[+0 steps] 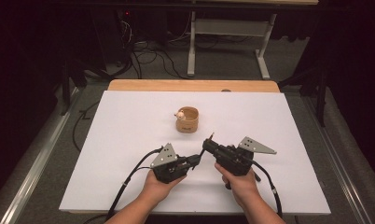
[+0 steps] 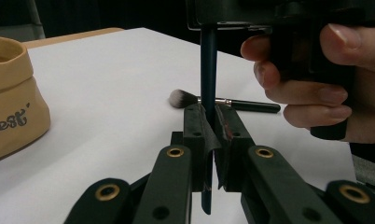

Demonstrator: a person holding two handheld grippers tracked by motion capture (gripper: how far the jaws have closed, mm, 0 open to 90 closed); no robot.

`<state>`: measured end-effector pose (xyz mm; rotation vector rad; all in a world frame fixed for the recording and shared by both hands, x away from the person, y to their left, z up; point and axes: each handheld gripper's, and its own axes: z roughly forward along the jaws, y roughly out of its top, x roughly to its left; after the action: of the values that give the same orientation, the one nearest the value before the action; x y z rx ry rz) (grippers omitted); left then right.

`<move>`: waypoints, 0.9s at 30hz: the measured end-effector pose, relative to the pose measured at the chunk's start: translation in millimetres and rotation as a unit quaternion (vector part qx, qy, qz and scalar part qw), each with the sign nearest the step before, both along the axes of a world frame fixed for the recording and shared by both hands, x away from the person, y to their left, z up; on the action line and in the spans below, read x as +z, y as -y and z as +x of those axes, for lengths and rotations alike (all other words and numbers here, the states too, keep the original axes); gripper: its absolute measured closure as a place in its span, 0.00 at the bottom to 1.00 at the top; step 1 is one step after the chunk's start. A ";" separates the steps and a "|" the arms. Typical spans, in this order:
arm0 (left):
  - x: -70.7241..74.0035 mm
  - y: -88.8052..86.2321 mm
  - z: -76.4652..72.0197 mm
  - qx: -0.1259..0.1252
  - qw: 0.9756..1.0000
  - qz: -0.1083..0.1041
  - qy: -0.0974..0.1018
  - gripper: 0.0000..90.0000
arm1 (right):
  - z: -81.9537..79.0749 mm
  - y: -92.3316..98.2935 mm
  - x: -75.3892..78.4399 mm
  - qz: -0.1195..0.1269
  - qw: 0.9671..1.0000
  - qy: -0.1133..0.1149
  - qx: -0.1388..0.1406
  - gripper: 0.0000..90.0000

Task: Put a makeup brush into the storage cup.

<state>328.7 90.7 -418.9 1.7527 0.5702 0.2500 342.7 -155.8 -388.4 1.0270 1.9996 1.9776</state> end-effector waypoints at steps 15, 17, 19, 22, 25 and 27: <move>0.1 0.0 -0.3 -0.002 1.000 0.001 0.006 0.93 | -1.4 -1.1 1.4 0.006 1.000 -0.001 0.010 0.95; 0.1 0.1 -0.2 -0.002 1.000 0.000 0.005 0.93 | -1.4 -1.2 1.5 0.005 1.000 0.001 0.010 0.95; 0.1 0.4 -0.5 -0.001 1.000 0.000 0.006 0.93 | -1.9 -1.3 1.8 0.004 1.000 0.000 0.009 0.95; 0.0 1.1 -1.0 0.000 1.000 0.002 0.006 0.93 | -1.9 -1.3 1.6 0.002 1.000 0.002 0.010 0.95; 0.2 1.1 -1.2 0.000 1.000 0.004 0.007 0.93 | -2.0 -1.5 1.7 0.002 1.000 0.003 0.011 0.95; 0.3 1.4 -1.5 0.002 1.000 0.003 0.008 0.92 | -2.1 -1.5 1.7 0.002 1.000 0.005 0.011 0.95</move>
<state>327.2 89.3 -418.6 1.7534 0.5622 0.2673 340.6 -154.3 -386.7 0.9995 2.0115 1.9942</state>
